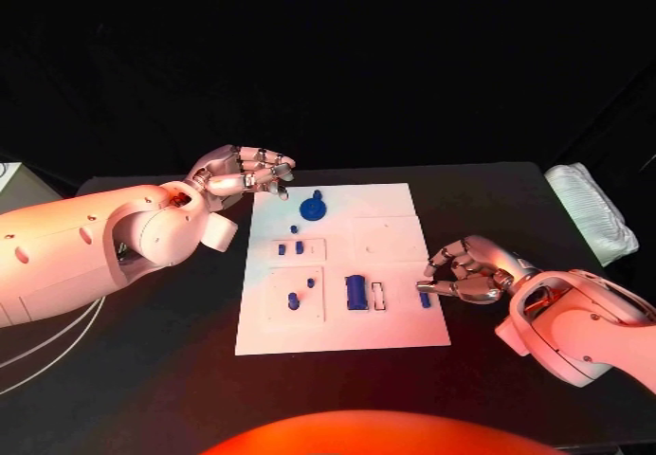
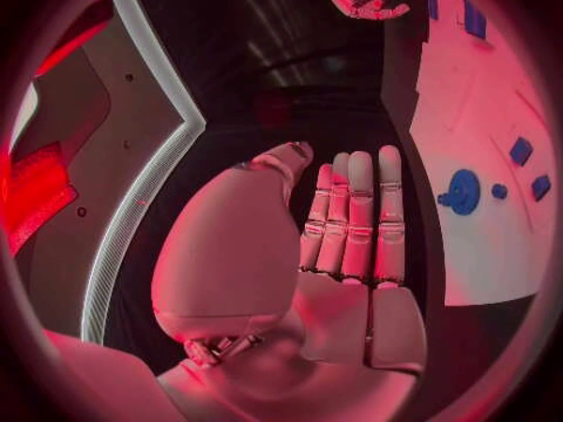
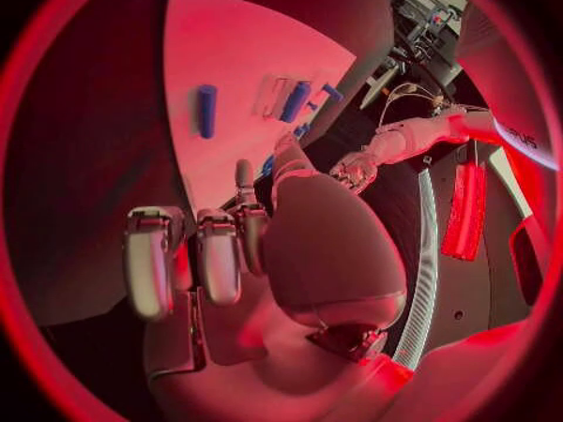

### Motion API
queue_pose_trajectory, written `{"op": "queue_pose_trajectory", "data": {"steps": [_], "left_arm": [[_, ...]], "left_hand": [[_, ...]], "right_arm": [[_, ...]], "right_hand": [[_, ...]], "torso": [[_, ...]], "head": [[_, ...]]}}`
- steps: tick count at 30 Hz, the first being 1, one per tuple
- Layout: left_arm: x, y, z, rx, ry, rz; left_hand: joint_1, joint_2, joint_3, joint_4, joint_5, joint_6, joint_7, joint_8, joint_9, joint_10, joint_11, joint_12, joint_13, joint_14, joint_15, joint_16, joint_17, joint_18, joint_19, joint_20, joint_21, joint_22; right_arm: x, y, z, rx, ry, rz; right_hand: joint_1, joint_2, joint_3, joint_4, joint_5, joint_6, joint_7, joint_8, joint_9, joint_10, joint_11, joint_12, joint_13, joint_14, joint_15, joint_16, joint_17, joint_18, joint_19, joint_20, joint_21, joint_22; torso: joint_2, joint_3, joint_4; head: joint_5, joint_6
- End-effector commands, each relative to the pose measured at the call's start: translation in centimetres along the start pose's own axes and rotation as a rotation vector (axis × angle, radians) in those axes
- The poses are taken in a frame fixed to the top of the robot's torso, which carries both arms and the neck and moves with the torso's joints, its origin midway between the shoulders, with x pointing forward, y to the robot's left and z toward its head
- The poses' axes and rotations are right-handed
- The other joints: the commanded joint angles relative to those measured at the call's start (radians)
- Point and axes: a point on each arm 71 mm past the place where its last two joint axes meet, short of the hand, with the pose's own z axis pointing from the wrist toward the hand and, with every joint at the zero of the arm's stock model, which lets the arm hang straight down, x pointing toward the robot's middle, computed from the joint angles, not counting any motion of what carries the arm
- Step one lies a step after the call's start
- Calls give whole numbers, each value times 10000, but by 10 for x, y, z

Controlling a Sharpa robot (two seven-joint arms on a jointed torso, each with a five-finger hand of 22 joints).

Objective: Assemble the parts on the task board

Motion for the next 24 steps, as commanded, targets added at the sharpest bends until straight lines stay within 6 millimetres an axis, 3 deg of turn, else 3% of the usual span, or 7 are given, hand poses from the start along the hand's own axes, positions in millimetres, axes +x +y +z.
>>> {"op": "queue_pose_trajectory", "data": {"steps": [1,8,17,24], "left_arm": [[3,-1,1,133,196,-105],[5,0,1,122,244,-126],[5,0,1,100,247,-132],[4,1,0,68,215,-123]], "left_hand": [[82,-29,-36,7,-24,24,8,-66,14,-56,4,65,8,-87,6,30,12,111,69,-2,-61,-9],[82,-29,-36,7,-24,24,8,-66,14,-56,4,65,8,-87,6,30,12,111,69,-2,-61,-9],[86,-25,-46,18,-22,26,6,-69,16,-61,3,82,25,-92,10,28,18,109,69,-1,-70,-11],[112,-10,-41,14,-17,29,3,-71,18,-65,-1,94,39,-93,8,28,23,109,72,-1,-76,-12]], "right_arm": [[-2,-7,-4,105,-202,-1265],[2,-15,-6,539,-344,-1760],[23,-14,3,844,67,-1818],[35,-14,8,974,259,-1753]], "right_hand": [[114,5,18,-53,29,-53,-18,-44,-16,267,66,-4,1538,968,93,68,2285,-98,835,62,60,2460],[90,13,1,-22,26,23,-28,-19,-14,277,62,7,1547,966,95,65,2278,-107,850,72,107,2473],[-18,68,-32,58,33,128,-50,2,-21,289,46,13,1554,965,83,63,2274,-106,851,79,106,2474],[-139,124,-57,89,44,164,-60,-2,-33,300,38,25,1565,969,78,68,2289,-108,857,79,120,2478]], "torso": [[-20,12,-35],[-22,36,-38],[4,10,18],[-13,9,-24]], "head": [[-31,-19],[-41,-20],[-35,-48],[17,-109]]}}
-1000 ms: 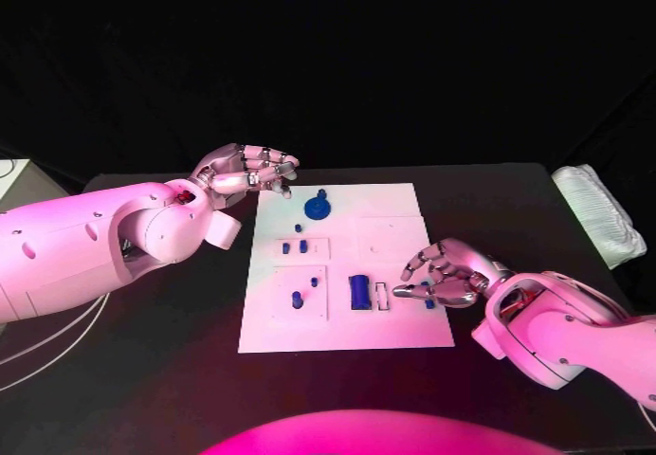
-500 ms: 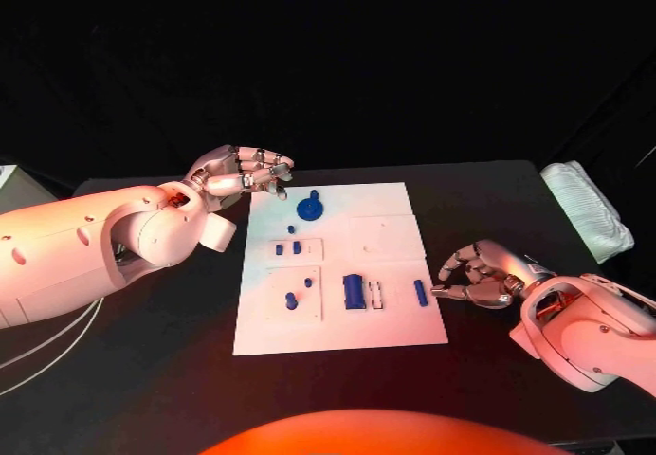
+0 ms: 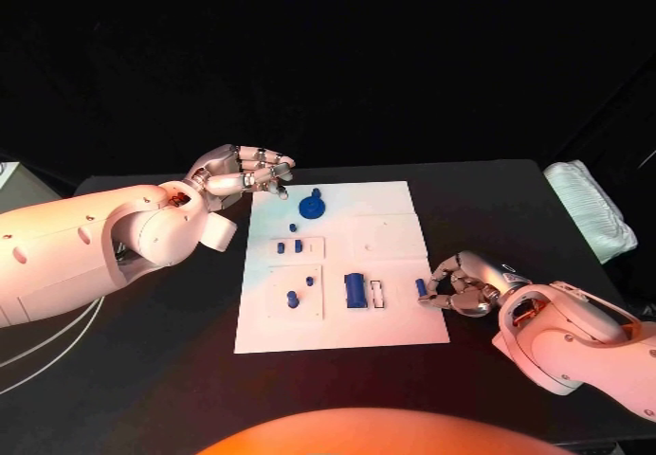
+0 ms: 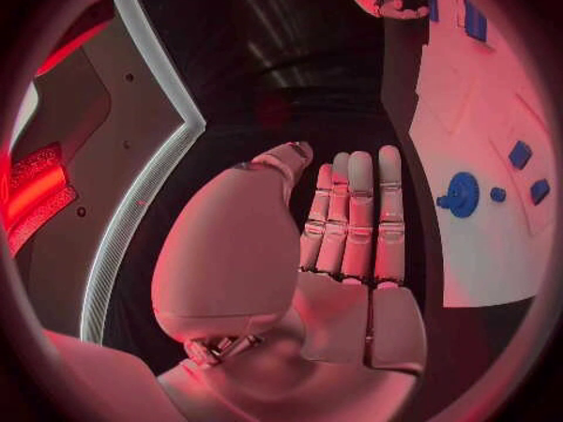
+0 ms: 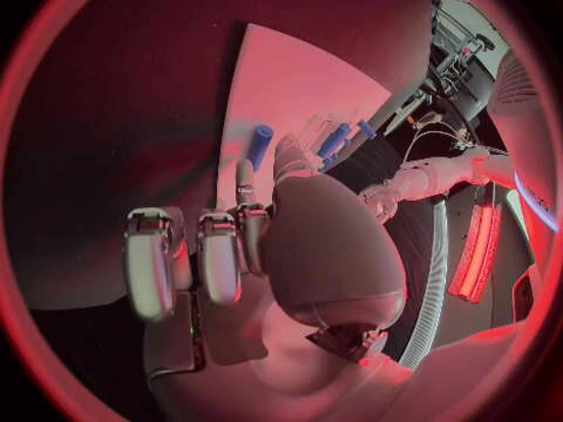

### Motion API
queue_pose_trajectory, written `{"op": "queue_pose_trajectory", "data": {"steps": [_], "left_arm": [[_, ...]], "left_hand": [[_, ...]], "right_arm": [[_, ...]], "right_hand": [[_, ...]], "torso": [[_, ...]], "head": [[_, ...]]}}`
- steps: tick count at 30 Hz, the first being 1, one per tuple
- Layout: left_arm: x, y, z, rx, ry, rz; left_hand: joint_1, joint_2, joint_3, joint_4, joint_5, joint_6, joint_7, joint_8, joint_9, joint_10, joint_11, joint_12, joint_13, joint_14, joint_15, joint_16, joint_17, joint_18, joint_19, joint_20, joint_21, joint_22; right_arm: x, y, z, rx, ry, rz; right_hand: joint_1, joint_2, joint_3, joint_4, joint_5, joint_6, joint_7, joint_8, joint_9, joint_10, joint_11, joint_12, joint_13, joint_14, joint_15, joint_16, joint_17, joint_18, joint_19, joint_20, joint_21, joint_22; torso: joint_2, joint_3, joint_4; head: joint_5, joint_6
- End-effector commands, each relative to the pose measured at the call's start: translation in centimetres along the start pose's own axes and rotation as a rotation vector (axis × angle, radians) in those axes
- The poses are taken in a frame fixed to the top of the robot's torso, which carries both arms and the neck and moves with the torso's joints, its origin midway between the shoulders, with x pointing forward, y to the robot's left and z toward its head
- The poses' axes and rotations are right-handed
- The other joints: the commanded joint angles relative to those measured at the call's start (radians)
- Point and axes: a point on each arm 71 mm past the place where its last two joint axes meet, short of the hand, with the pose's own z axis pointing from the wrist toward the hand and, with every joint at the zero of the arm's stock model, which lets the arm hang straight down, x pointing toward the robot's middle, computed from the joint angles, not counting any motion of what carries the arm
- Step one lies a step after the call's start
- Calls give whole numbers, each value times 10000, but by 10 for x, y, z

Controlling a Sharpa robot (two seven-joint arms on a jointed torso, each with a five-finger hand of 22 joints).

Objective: Assemble the parts on the task board

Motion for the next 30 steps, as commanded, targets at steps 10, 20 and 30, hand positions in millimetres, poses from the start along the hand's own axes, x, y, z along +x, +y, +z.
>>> {"op": "queue_pose_trajectory", "data": {"steps": [10,20,30], "left_arm": [[2,-1,0,70,185,-103],[2,-1,-1,27,206,-110],[2,-1,-2,-6,216,-114]], "left_hand": [[112,-11,-41,14,-18,29,3,-34,14,-66,-1,45,14,-93,8,28,14,109,72,-1,-36,-13],[133,-1,-42,14,-16,34,3,-35,17,-75,-1,58,29,-96,6,28,19,110,77,-2,-41,-12],[133,-1,-42,14,-16,34,3,-35,17,-75,-1,58,29,-96,6,28,19,110,77,-2,-41,-12]], "right_arm": [[11,0,10,431,424,-622],[15,0,17,599,476,-1402],[17,6,17,615,439,-1687]], "right_hand": [[260,229,181,-92,5,184,-39,-24,-52,323,-5,48,1592,974,42,76,2313,-116,871,55,71,2493],[1364,545,1302,-513,45,337,-114,-214,-257,312,-85,13,1599,976,-31,78,2326,-122,880,-18,96,2501],[608,-782,4312,-996,1972,662,-112,-370,-500,335,-88,-6,1642,980,-38,79,2345,-129,892,-20,127,2511]], "torso": [[-12,-7,-11],[-21,-13,-7],[-18,-12,-19]], "head": [[40,-91],[39,-97],[60,-84]]}}
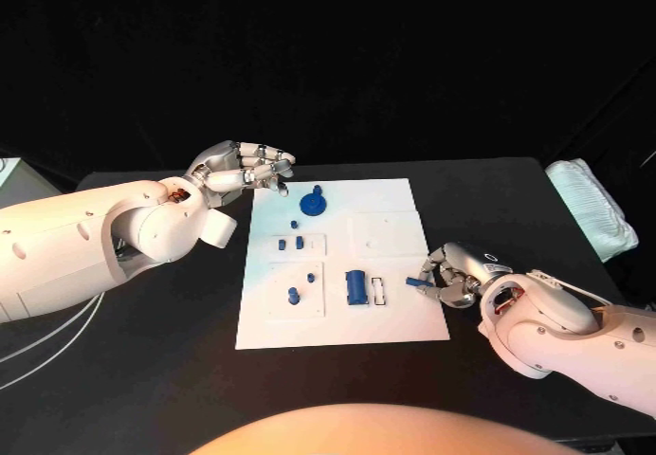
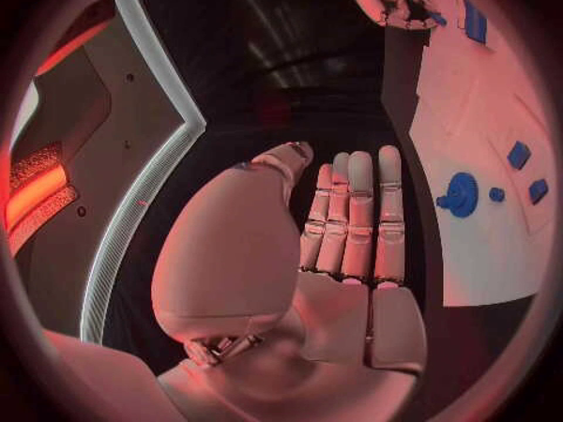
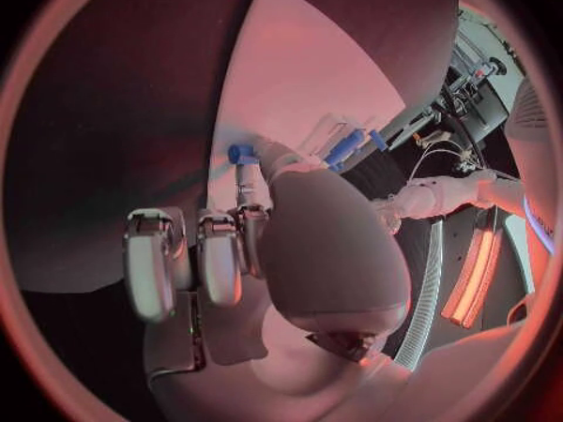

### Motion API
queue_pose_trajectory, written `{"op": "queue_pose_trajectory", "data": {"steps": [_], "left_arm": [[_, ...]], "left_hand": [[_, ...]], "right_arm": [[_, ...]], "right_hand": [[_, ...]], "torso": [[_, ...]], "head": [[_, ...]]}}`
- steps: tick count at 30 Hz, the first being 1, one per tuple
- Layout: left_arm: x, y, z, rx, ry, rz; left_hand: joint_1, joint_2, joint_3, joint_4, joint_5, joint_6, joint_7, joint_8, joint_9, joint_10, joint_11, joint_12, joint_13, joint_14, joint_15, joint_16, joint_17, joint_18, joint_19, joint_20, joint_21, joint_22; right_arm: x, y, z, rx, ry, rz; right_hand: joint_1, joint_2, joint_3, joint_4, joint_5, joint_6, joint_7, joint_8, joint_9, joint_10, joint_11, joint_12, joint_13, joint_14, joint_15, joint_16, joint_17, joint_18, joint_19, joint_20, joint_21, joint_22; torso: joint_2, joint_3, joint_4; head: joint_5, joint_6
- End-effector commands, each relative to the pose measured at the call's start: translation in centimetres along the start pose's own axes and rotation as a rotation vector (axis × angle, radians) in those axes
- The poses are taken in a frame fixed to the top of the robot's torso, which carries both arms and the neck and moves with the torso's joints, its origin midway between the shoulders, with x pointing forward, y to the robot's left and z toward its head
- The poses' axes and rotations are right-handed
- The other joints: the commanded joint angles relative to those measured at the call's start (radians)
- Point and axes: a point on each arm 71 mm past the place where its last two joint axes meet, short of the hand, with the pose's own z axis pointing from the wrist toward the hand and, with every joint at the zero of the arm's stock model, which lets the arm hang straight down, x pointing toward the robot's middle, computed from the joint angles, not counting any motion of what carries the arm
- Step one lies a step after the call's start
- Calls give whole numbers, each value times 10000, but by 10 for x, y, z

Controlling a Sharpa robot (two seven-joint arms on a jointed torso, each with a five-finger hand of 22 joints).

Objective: Assemble the parts on the task board

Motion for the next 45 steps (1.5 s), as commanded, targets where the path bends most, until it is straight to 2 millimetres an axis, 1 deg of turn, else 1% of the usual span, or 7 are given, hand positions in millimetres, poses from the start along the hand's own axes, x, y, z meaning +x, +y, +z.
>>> {"op": "queue_pose_trajectory", "data": {"steps": [1,7,15,21,33,38,45], "left_arm": [[3,-1,0,32,209,-107],[2,-1,0,23,207,-107],[3,-1,0,18,213,-108],[3,-1,0,17,220,-110],[4,-1,0,18,252,-118],[4,-1,0,19,263,-122],[4,-1,0,-20,247,-116]], "left_hand": [[133,-1,-42,14,-16,34,3,-35,13,-76,-1,59,9,-95,6,28,9,110,76,-2,-42,-13],[136,5,-46,21,-16,37,4,-35,15,-85,0,65,18,-97,7,27,12,110,79,-2,-46,-13],[136,5,-46,21,-16,37,4,-35,15,-85,0,65,18,-97,7,27,12,110,79,-2,-46,-13],[136,5,-46,21,-16,37,4,-35,15,-85,0,65,18,-97,7,27,12,110,79,-2,-46,-13],[136,5,-46,21,-16,37,4,-35,15,-85,0,65,18,-97,7,27,12,110,79,-2,-46,-13],[161,18,-49,22,-13,52,-3,-32,20,-95,-4,83,38,-100,6,25,20,110,85,-4,-52,-11],[154,28,-52,36,-12,55,-1,-33,21,-99,-2,89,45,-102,7,24,22,109,85,-3,-56,-11]], "right_arm": [[13,-8,-3,666,695,-592],[9,2,-10,384,344,-88],[-16,25,-14,-399,-498,330],[-24,40,-15,-781,-632,675],[-3,57,-6,-537,573,1478],[6,60,-1,-334,837,1508],[16,65,0,-243,1270,1506]], "right_hand": [[-432,-319,807,-385,85,57,-6,34,2,260,-13,-28,1638,978,-35,39,2342,-130,892,-21,48,2505],[-1083,-505,1428,-511,464,67,-32,122,71,301,-33,5,1670,987,-49,54,2383,-142,913,-34,113,2522],[-1674,-609,1822,-630,940,153,-112,282,184,452,-97,279,1847,1008,-98,92,2475,-186,977,-71,337,2580],[-1977,-671,1882,-647,897,233,-162,371,238,554,-140,480,1976,1019,-137,114,2526,-207,1007,-106,442,2608],[-2698,-703,1649,-450,519,198,-141,413,277,577,-122,499,2007,1016,-128,109,2514,-195,990,-115,382,2592],[-2834,-685,1586,-408,425,224,-154,440,291,597,-129,542,2036,1017,-130,109,2516,-193,988,-115,373,2589],[-2906,-670,1558,-379,402,229,-156,448,296,606,-131,562,2050,1017,-133,109,2515,-192,986,-116,367,2588]], "torso": [[2,6,-12],[-2,0,-13],[-6,0,-11],[7,6,-5],[9,18,-10],[8,17,10],[18,20,-17]], "head": [[19,7],[20,20],[-7,20],[-19,33],[-29,-8],[-48,-25],[-16,-54]]}}
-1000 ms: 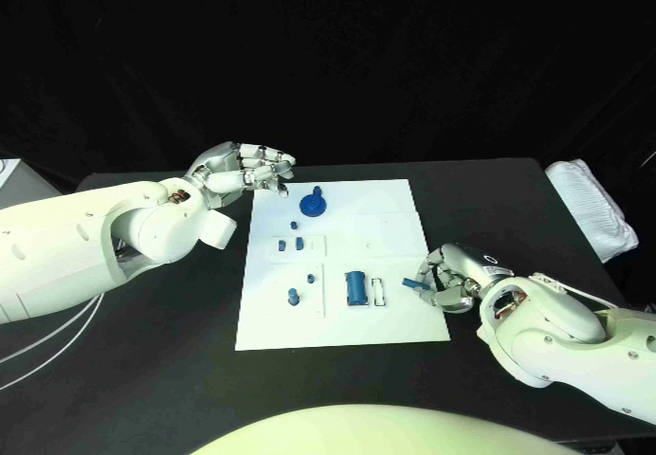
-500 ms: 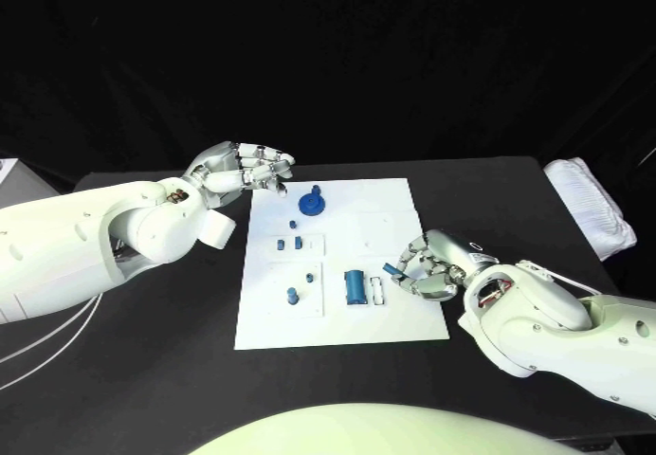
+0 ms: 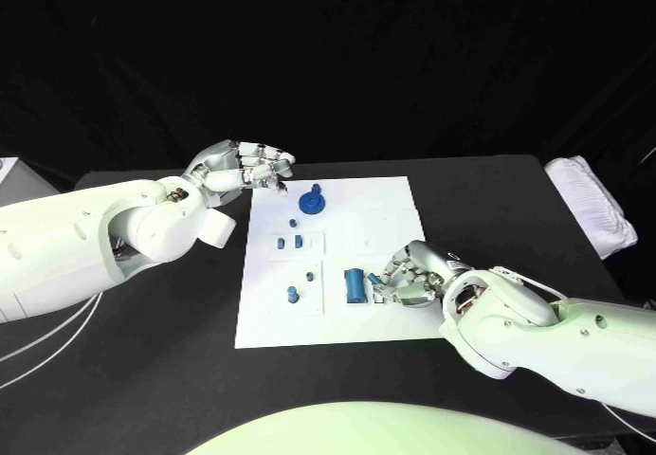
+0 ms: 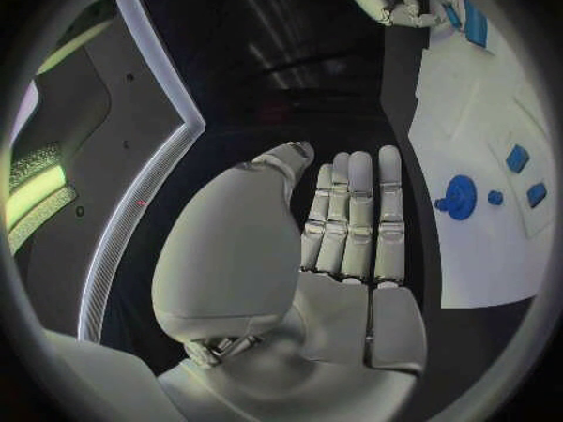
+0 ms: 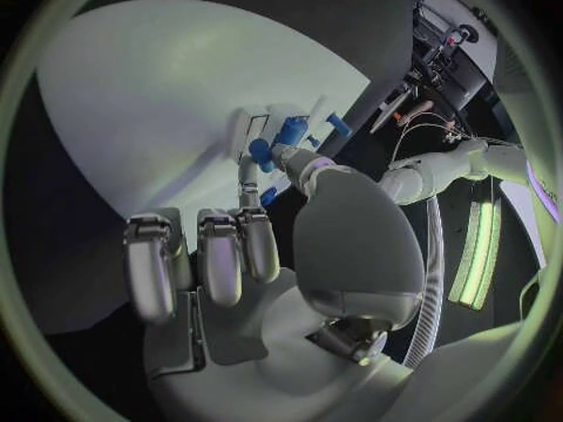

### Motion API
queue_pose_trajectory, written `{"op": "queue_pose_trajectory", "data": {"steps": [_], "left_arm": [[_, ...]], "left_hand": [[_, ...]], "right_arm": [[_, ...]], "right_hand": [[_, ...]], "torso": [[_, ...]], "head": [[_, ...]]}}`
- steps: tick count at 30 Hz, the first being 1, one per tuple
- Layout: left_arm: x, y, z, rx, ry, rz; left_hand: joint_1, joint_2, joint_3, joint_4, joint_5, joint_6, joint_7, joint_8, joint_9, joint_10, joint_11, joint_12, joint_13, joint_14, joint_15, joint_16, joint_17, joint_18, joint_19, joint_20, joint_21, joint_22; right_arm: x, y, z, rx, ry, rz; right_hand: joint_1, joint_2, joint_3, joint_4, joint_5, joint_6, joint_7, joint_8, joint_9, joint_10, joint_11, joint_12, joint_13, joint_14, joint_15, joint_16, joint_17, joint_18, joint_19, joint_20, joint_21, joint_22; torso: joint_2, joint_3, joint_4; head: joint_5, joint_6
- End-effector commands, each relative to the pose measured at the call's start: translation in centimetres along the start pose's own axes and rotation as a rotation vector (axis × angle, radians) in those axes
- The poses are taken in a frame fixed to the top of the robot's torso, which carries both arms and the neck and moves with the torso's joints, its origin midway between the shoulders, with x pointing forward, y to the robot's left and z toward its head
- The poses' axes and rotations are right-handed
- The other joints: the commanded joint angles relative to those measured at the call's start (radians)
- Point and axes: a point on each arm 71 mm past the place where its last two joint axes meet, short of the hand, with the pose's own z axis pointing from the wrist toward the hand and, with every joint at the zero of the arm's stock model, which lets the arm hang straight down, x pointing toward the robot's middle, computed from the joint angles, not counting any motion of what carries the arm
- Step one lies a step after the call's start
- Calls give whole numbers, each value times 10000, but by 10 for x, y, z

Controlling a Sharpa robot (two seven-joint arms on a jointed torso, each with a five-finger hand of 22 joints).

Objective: Assemble the parts on the task board

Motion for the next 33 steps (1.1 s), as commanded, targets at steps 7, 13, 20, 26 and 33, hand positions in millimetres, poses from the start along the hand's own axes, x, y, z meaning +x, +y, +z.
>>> {"op": "queue_pose_trajectory", "data": {"steps": [7,13,20,26,33], "left_arm": [[3,-1,0,30,203,-98],[2,-1,0,19,181,-90],[2,-1,-1,-3,191,-92],[2,-1,-1,-15,201,-94],[2,0,0,-34,211,-96]], "left_hand": [[82,39,-48,37,-7,58,-2,-33,11,-104,-3,25,19,-68,-30,22,13,108,84,-3,-59,-12],[82,39,-48,37,-7,58,-2,-33,11,-104,-3,25,19,-68,-30,22,13,108,84,-3,-59,-12],[82,39,-48,37,-7,58,-2,-33,11,-104,-3,25,19,-68,-30,22,13,108,84,-3,-59,-12],[107,51,-42,32,-2,59,-6,-35,12,-115,-6,31,29,-75,-31,18,16,108,83,-4,-64,-11],[107,51,-42,32,-2,59,-6,-35,12,-115,-6,31,29,-75,-31,18,16,108,83,-4,-64,-11]], "right_arm": [[11,0,3,459,651,-153],[12,-3,4,640,699,-329],[12,-5,1,661,604,-406],[11,-4,-3,513,239,-344],[7,-1,-7,81,-463,-160]], "right_hand": [[-162,-16,-74,35,-115,33,38,39,-5,673,-64,32,2040,1015,-59,26,2504,-33,1019,-80,-71,2589],[-149,4,-63,23,-122,29,29,39,-5,671,-69,28,2038,1012,-61,20,2491,-32,1017,-80,-78,2587],[-156,21,-61,23,-132,27,31,41,-3,681,-71,54,2054,1012,-64,19,2489,-32,1018,-81,-75,2588],[-274,117,-72,89,-172,48,26,60,6,703,-74,99,2083,1015,-68,25,2501,-43,1033,-85,-21,2602],[-350,165,-82,128,-191,70,16,79,14,727,-82,154,2117,1018,-73,31,2516,-54,1049,-89,36,2617]], "torso": [[-1,-4,-6],[-11,-8,-3],[-15,-1,-22],[-11,2,-22],[-2,9,-12]], "head": [[26,-52],[42,-65],[51,-69],[44,-53],[33,-31]]}}
